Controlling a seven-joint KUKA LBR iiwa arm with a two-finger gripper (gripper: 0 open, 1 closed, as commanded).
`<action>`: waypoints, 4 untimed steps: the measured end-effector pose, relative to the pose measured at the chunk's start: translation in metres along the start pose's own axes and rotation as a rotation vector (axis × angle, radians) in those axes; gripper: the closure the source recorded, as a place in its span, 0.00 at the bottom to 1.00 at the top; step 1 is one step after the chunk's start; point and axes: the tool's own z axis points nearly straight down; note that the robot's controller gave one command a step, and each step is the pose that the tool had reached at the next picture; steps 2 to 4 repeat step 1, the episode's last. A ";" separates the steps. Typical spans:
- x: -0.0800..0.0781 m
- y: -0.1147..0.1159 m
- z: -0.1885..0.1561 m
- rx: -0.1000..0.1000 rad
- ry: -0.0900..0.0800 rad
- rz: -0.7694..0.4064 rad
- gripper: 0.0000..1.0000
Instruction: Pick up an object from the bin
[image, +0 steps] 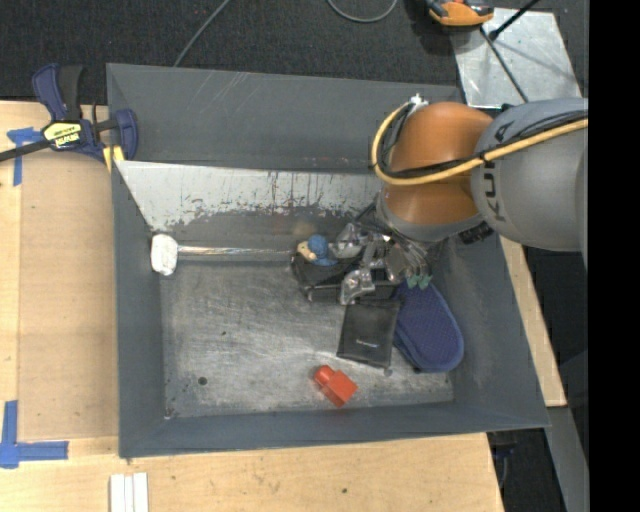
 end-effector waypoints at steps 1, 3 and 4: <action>0.004 -0.006 -0.122 -0.002 0.022 -0.012 1.00; 0.004 -0.006 -0.122 -0.002 0.022 -0.012 1.00; 0.004 -0.006 -0.122 -0.002 0.022 -0.012 1.00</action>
Offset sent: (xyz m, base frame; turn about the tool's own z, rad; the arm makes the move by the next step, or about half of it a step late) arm -0.0080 -0.0049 0.1197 -0.0136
